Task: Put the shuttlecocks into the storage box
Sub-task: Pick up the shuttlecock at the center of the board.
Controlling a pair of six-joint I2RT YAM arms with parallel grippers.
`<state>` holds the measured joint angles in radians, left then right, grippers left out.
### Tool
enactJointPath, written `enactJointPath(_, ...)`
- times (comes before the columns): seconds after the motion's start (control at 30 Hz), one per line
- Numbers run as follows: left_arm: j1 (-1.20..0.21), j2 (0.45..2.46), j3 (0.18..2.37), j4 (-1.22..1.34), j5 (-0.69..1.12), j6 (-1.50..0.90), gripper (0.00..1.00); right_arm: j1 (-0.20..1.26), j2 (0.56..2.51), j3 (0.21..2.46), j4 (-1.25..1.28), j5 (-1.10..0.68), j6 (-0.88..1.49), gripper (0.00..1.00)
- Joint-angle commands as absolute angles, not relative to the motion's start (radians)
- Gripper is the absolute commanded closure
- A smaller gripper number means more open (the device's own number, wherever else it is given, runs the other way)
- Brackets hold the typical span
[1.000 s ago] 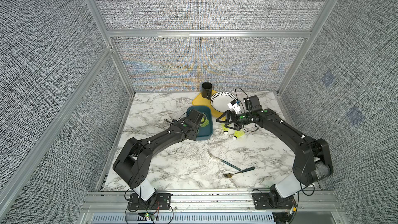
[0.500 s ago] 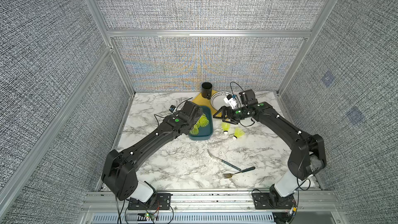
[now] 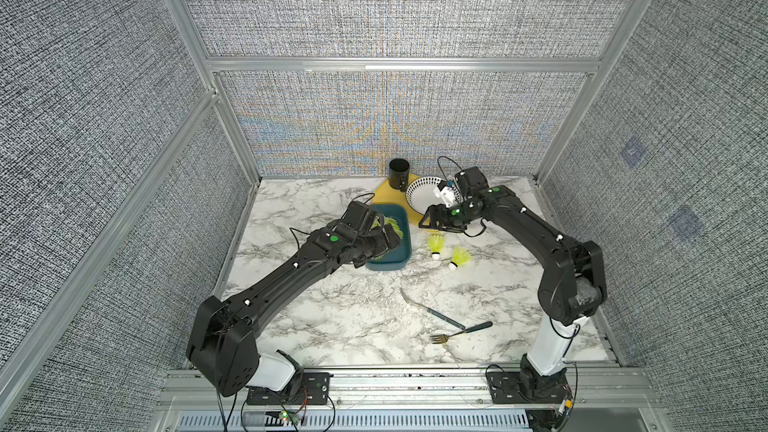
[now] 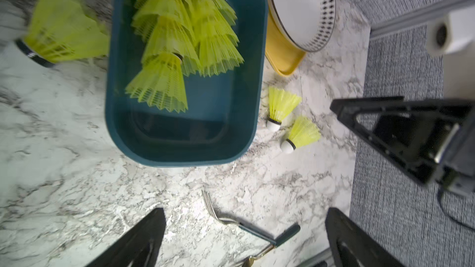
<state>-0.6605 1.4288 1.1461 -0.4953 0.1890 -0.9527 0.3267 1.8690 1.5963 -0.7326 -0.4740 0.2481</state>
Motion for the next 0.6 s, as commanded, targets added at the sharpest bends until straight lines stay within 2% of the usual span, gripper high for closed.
enactJointPath(0.0,-0.661,1.414,1.14,-0.434,0.298,-0.864,0.0,0.311,1.888,1.619,-0.782,-0.417,0.179,0.21)
enactJointPath(0.23,-0.666,1.418,1.128,-0.426,0.339,-0.835,0.0,0.265,1.88,1.567,-0.812,-0.282,0.222,0.26)
enactJointPath(0.4,-0.684,1.467,1.154,-0.406,0.4,-0.805,0.0,0.171,1.815,1.414,-0.742,-0.314,0.247,0.27)
enactJointPath(0.57,-0.709,1.523,1.164,-0.377,0.457,-0.772,0.0,0.134,1.838,1.4,-0.739,-0.351,0.213,0.29)
